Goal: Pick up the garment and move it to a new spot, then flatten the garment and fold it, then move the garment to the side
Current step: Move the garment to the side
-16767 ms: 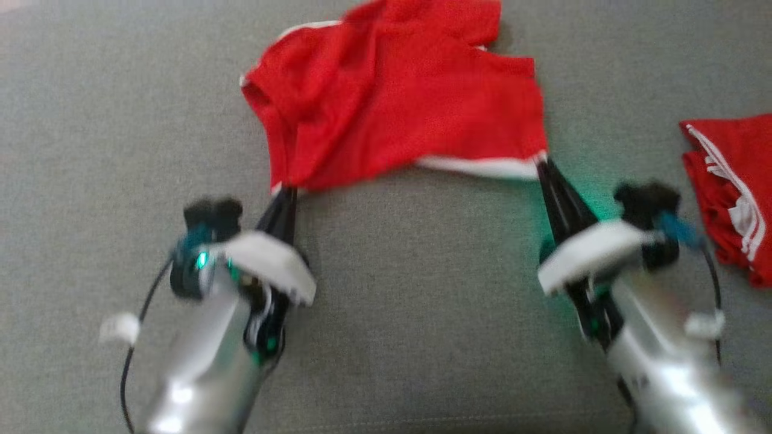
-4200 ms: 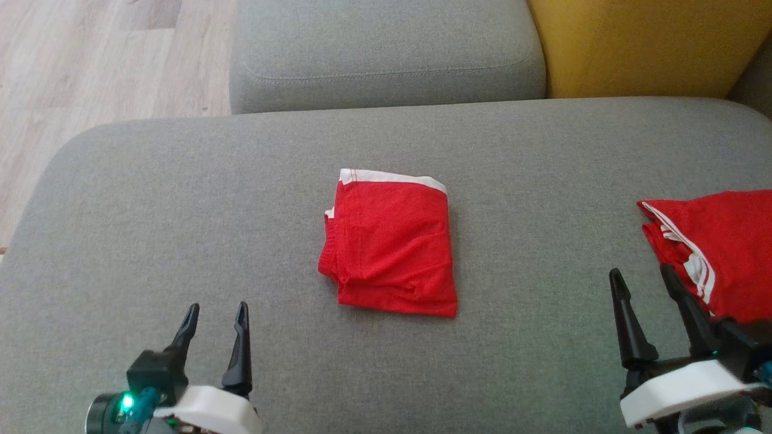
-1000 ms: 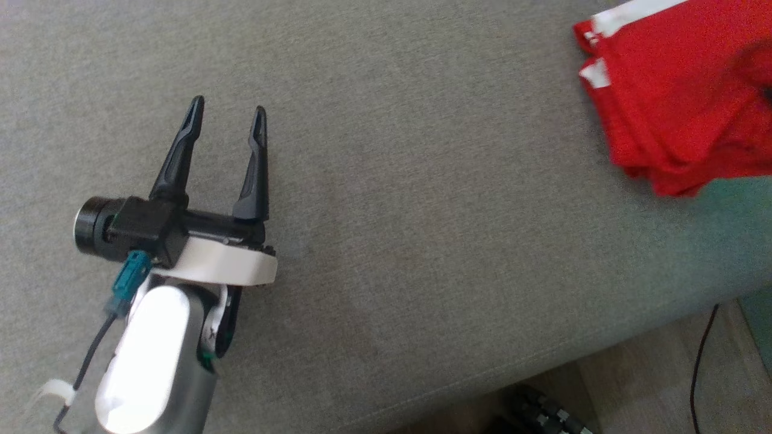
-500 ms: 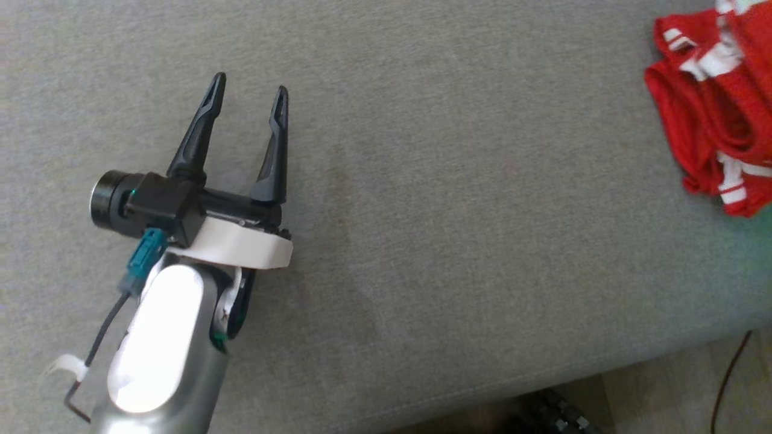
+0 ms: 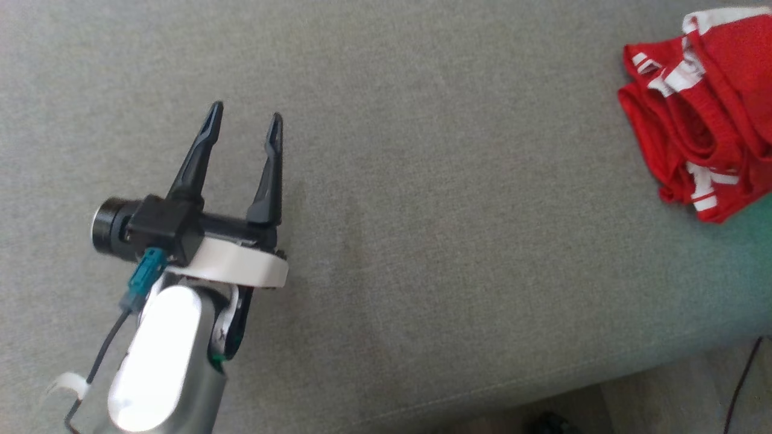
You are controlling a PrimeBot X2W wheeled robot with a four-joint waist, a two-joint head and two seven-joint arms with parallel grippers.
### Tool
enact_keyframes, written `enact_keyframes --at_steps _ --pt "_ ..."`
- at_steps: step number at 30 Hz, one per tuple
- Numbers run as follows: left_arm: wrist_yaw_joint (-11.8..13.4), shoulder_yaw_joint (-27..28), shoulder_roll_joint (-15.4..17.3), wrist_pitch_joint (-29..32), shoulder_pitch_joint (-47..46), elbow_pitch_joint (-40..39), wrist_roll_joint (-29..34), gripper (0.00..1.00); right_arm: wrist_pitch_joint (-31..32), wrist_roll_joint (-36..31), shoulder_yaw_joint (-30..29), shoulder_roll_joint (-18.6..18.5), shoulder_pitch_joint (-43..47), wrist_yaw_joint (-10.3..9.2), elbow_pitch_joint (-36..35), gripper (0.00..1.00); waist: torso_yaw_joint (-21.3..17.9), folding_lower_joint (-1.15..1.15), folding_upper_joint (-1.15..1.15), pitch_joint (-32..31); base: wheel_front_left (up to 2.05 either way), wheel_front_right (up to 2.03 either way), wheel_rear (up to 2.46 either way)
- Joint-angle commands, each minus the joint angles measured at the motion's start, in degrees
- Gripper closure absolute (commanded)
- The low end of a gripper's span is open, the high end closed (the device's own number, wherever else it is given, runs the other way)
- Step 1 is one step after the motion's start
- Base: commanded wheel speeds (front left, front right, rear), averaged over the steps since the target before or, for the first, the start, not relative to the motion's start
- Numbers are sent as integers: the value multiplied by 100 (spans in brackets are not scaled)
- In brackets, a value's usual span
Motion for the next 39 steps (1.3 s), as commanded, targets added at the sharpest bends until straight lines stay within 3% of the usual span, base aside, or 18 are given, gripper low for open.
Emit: enact_keyframes --at_steps 1,4,8,12,17,25,39 --pt "42 249 59 -30 36 -168 -53 0 -55 -81 -180 18 369 37 -501 0 54 0 0 -213 0 0 0" --pt "69 293 62 -30 132 -157 -69 0 -47 -168 -432 330 720 37 -1097 0 91 0 0 -356 0 0 0" --pt "132 393 62 -30 344 -130 -125 0 -72 -422 -600 1030 1291 37 -2340 0 187 0 0 -645 0 0 0" --pt "204 486 46 -30 538 -98 -191 0 -302 -656 -364 1687 1610 37 -3226 0 382 0 0 -922 0 0 0" --pt "302 657 55 -30 752 -47 -302 0 -645 -878 125 2289 1813 37 -3657 0 730 0 0 -1206 0 0 0" --pt "373 846 252 2 1133 -14 -386 0 -961 -1007 604 2595 2100 37 -3551 0 1060 0 0 -1573 0 0 0" --pt "436 823 437 199 2074 -256 -475 0 -999 -897 829 2662 2701 37 -3412 0 1078 0 0 -2263 0 0 0"
